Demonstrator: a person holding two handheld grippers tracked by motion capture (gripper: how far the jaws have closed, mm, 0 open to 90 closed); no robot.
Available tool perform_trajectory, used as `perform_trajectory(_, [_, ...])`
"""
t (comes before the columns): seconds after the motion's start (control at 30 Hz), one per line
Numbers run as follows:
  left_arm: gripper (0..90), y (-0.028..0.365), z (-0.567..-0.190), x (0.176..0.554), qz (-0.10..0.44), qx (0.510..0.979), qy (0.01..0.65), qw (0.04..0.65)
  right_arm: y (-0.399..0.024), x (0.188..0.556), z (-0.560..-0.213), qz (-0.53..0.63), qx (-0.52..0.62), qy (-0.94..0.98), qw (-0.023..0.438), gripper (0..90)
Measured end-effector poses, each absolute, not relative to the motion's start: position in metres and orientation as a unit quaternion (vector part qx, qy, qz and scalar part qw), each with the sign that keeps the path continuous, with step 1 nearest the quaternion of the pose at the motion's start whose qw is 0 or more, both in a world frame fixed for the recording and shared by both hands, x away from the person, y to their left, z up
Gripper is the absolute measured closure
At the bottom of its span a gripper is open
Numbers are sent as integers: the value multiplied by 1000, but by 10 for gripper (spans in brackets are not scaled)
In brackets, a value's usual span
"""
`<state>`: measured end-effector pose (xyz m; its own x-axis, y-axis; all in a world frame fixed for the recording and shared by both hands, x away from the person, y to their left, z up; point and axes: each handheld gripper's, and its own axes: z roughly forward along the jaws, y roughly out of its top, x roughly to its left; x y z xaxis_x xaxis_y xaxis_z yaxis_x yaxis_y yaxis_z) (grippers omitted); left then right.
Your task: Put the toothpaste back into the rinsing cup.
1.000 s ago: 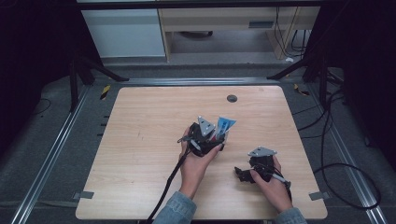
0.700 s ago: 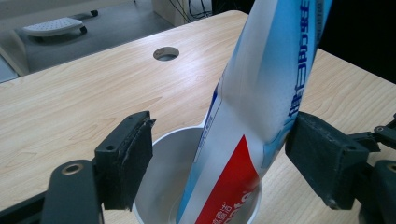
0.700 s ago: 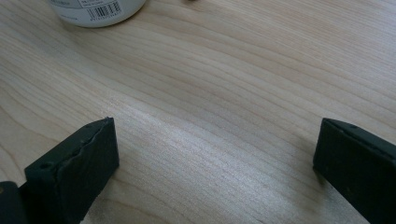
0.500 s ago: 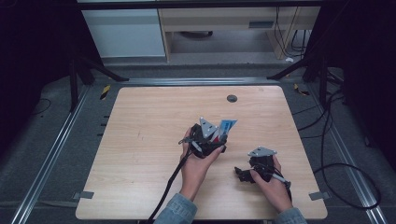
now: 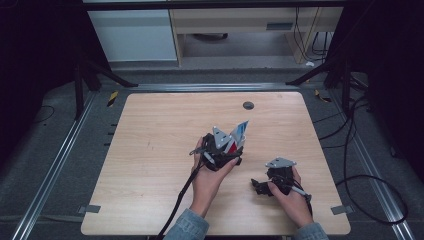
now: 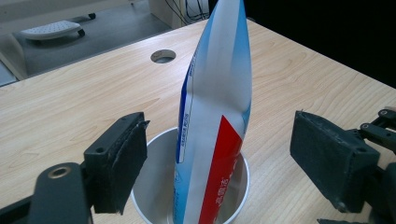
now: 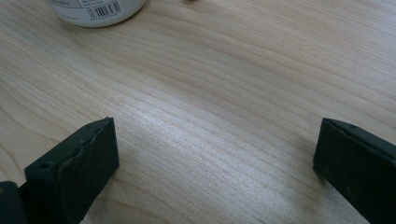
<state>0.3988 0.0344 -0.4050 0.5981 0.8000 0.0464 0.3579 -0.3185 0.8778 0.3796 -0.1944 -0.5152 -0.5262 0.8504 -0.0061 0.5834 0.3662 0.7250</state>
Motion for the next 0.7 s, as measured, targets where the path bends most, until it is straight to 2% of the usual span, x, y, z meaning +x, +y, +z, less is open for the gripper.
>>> perform_trajectory(0.3, [124,38,-403,394,256,783,367,432,-194,379,-514,344,452,802,187,4])
perform_trajectory(0.7, [62,56,-397,395,241,775,378,445,-194,380,-515,344,446,803,195,4])
